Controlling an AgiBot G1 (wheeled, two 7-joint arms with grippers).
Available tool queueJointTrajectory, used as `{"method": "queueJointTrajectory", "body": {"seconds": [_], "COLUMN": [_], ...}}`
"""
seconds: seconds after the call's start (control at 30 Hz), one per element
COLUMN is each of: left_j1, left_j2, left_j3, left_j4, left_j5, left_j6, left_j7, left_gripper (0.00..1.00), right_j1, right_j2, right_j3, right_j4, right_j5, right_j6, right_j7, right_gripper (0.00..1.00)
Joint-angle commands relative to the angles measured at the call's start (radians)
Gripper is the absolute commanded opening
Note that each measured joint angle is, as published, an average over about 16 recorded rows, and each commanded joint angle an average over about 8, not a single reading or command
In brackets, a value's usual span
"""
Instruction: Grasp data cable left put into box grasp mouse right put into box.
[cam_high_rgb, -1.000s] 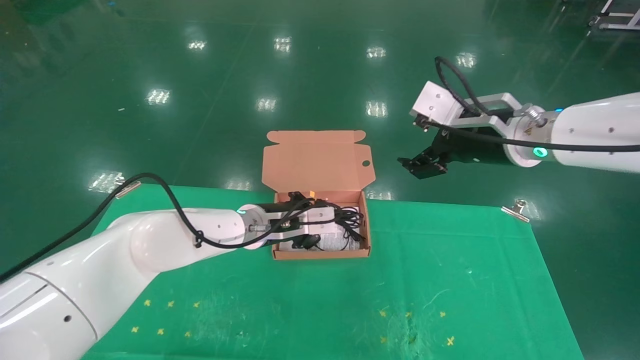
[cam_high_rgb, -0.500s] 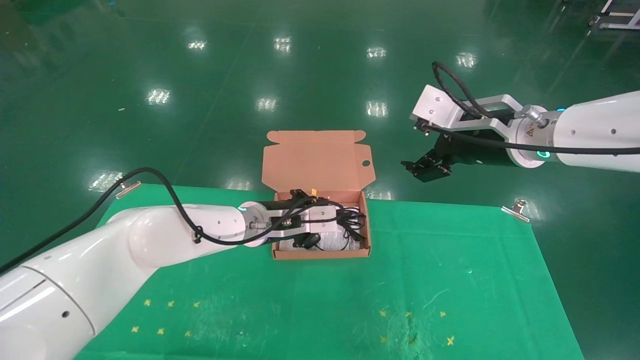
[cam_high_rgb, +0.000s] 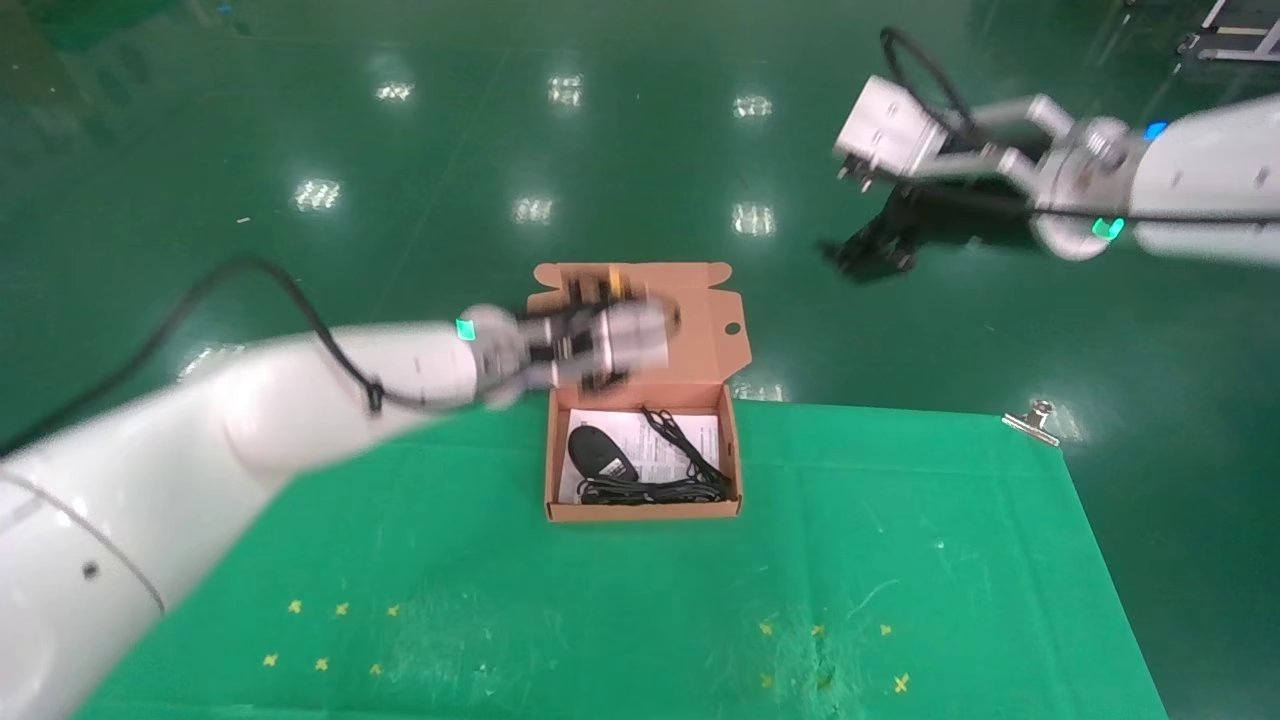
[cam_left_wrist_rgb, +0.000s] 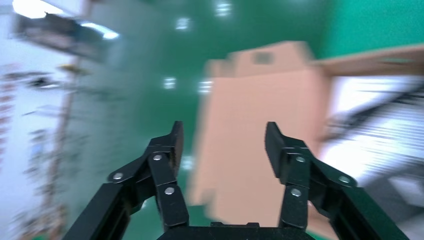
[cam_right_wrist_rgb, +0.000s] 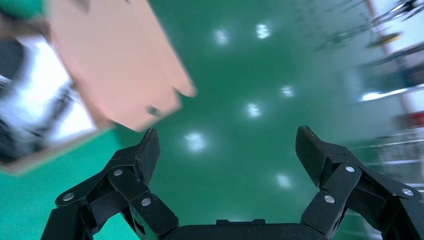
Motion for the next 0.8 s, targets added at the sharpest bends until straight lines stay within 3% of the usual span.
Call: {"method": "queueJointTrajectory", "body": {"seconds": [0.03,0.27,0.8], "left_j1": [-0.027,-0.043,0.107], "left_j2": [0.003,-0.017,-0.212], "left_j3": [-0.005,-0.041,-0.255], "left_j4": [0.008,0.005,-0.166], "left_j5": [0.004,-0.034,-0.286], "left_j6": [-0.041,-0.055,0.250], "left_j7": [-0.001,-0.011,-0.056], "left_gripper": [1.00,1.00,1.00], "right_j1": [0.024,0.032,-0.207], "right_j2": [-0.012,-0.023,0.061], "right_j3": [-0.001,0.020,0.272], "right_j4": [-0.020,-0.030,0.030], "right_j5": [-0.024,-0.029,0.278], "right_j6": [0.006,-0.037,-0.229], "right_j7": [-0.013,-0.049,-0.182], "right_gripper": [1.00,1.00,1.00]}}
